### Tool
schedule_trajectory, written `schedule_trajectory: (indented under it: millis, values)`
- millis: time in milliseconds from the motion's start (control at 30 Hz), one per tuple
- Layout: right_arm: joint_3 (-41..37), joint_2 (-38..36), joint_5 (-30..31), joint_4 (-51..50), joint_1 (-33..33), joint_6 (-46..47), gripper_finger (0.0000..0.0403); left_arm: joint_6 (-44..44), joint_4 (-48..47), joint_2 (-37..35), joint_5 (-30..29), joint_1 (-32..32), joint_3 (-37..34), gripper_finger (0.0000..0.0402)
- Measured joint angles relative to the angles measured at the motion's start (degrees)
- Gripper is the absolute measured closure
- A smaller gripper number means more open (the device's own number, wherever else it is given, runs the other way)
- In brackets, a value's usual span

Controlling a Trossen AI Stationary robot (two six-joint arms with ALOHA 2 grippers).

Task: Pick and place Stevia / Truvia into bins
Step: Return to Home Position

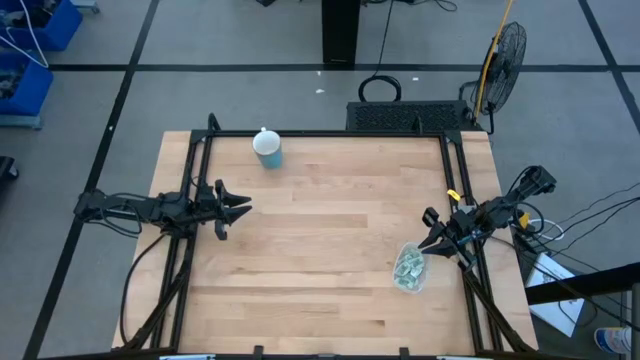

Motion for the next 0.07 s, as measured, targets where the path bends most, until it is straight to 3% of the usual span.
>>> schedule_trajectory:
  millis: [67]
  values:
    - [0.0,0.0,0.0,0.0,0.0,0.0,0.0348,0.0,0.0,0.0,0.0,0.0,0.0,0.0261]
